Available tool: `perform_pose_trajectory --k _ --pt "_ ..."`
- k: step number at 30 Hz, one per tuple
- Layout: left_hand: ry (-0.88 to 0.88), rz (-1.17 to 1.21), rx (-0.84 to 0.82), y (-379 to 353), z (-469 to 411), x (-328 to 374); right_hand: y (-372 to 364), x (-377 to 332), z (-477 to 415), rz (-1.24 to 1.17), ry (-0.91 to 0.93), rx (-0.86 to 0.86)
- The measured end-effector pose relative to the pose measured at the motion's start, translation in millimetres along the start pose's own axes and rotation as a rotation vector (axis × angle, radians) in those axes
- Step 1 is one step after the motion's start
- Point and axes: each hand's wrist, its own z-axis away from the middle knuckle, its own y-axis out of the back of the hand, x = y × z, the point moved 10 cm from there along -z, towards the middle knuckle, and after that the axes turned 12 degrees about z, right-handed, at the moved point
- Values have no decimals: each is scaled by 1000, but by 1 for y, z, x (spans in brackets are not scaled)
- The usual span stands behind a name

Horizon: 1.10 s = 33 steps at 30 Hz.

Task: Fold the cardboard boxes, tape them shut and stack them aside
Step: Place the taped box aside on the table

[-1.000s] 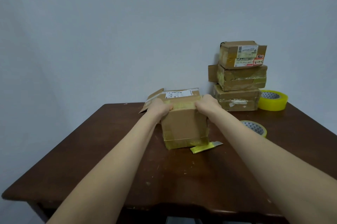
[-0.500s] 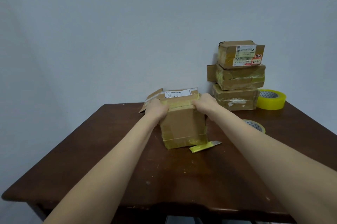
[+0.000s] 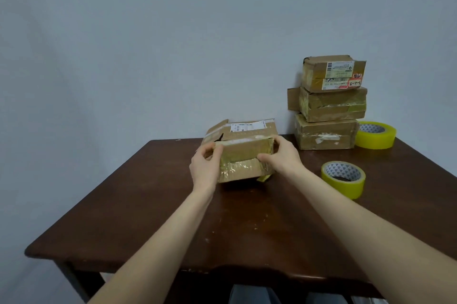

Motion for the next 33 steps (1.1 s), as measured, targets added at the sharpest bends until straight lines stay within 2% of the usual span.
perform_pose_trajectory --k 2,7,10,13,17,20,24,26,29,33 --pt "15 55 43 5 2 -2 2 -1 6 -100 5 26" --pt "-41 150 198 20 -4 25 15 -27 14 -162 38 173" --pt "-89 210 203 29 -23 48 8 -54 7 -185 114 223" --pt "-157 123 197 45 -53 70 -19 -89 -11 -154 206 178" --pt "-114 -68 244 84 -103 56 -85 -120 -39 -38 263 12" --pt "-35 -180 286 115 -136 20 -135 -132 -58 31 272 -58" --pt "-34 -291 313 146 -174 -14 -199 -141 -86 140 253 -112" --pt "-33 -408 273 150 -200 -34 -226 -146 -101 309 297 -140" --pt "32 -590 142 140 -227 -74 -263 -155 -111 671 462 -211" --pt "6 -655 23 112 -243 -103 -275 -152 -136 802 500 -205"
